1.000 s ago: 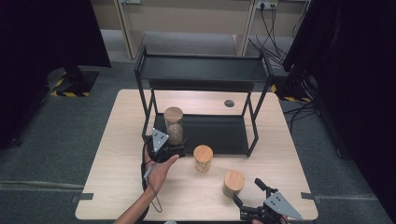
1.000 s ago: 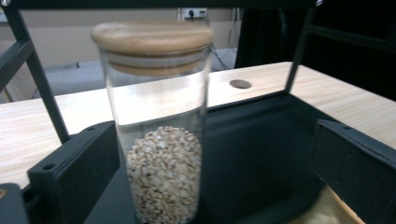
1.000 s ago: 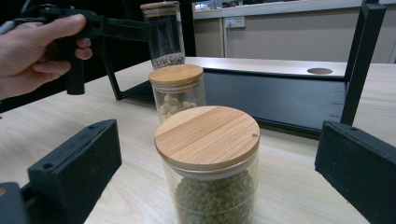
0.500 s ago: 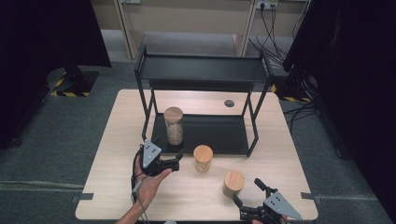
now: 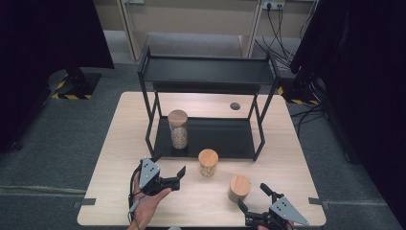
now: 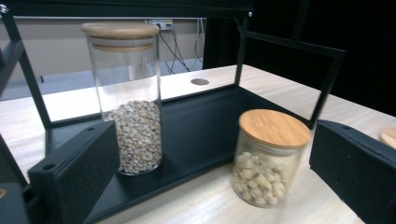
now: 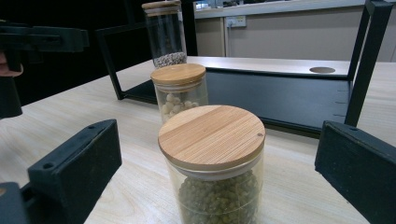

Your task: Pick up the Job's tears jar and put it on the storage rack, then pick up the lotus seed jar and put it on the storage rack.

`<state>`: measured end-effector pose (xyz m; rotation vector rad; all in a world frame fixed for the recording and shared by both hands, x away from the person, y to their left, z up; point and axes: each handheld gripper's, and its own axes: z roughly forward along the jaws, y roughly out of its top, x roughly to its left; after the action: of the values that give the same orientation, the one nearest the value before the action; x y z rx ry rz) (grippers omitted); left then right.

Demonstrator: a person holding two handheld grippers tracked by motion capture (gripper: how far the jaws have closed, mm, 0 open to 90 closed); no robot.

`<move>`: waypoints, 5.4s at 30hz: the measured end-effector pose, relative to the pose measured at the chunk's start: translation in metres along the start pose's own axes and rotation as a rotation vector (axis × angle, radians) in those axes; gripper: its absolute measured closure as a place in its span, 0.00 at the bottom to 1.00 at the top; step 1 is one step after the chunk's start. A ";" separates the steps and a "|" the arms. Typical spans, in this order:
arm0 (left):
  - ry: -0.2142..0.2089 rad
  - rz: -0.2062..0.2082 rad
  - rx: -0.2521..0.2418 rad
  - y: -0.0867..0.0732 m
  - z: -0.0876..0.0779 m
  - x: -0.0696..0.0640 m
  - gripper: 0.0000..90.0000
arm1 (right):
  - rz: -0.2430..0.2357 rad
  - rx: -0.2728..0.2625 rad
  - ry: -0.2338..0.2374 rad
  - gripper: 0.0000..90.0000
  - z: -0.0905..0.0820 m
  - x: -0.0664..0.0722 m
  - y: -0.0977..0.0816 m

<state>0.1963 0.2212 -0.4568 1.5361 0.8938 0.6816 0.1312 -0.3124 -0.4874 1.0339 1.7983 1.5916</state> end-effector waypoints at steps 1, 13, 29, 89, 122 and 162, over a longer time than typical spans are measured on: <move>-0.004 0.001 -0.002 -0.001 -0.001 -0.001 0.01 | 0.000 0.000 0.000 0.01 0.000 0.000 0.000; -0.042 0.005 -0.005 -0.010 -0.020 -0.007 0.01 | 0.000 -0.004 -0.002 0.01 0.000 0.000 0.000; -0.075 0.015 -0.013 -0.028 -0.035 -0.018 0.01 | -0.001 -0.002 -0.002 0.01 0.000 0.001 0.000; -0.079 -0.001 -0.018 -0.052 -0.038 -0.017 0.01 | -0.017 -0.021 0.028 0.01 -0.002 0.004 0.003; -0.059 -0.012 -0.020 -0.053 -0.038 -0.015 0.01 | -0.062 -0.028 0.101 0.01 0.038 0.010 0.057; -0.065 -0.005 -0.038 -0.052 -0.041 -0.014 0.01 | -0.052 0.226 -0.112 0.04 0.153 0.086 0.097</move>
<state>0.1462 0.2334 -0.5008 1.5137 0.8312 0.6381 0.2232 -0.1519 -0.4098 1.1430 1.9432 1.2946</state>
